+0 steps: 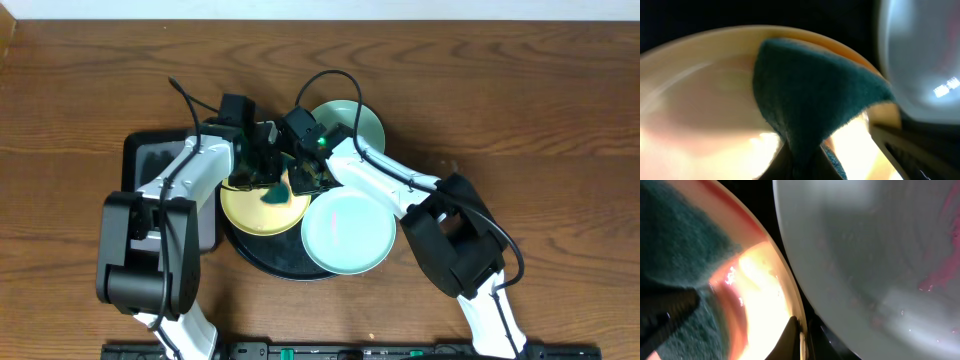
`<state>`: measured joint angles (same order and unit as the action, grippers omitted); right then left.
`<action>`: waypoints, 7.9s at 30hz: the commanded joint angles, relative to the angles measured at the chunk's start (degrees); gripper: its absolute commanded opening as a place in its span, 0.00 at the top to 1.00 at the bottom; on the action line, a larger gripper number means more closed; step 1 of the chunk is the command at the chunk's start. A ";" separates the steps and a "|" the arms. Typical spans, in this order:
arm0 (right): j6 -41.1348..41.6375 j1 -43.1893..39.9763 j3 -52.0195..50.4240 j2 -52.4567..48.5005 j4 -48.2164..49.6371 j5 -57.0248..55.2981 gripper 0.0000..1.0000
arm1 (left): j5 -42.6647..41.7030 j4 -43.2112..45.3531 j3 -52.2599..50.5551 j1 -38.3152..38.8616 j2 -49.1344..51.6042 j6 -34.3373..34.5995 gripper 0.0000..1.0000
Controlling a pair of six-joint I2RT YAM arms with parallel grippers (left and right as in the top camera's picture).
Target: Clean dirty plates on tray and stack at the side
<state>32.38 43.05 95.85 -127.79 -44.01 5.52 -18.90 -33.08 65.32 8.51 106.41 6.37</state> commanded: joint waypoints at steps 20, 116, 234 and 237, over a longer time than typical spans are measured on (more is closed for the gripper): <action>-1.38 0.02 -0.33 -2.56 -0.57 -0.98 0.96 | -6.88 -15.93 -0.26 -0.33 0.98 -8.72 0.93; -33.53 21.46 0.15 19.15 9.25 -79.01 0.99 | 20.26 -27.74 16.87 -23.34 -13.18 7.19 0.93; -24.35 -49.37 -30.38 39.30 -4.17 20.06 0.69 | 20.22 -27.26 16.44 -23.34 -13.18 7.19 0.92; -24.28 -44.37 -30.36 39.26 -6.14 20.04 0.66 | 20.22 -27.23 16.44 -23.34 -13.18 7.19 0.93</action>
<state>8.73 -6.09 64.97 -88.97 -48.51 22.35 0.40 -60.16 81.47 -14.59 94.26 14.55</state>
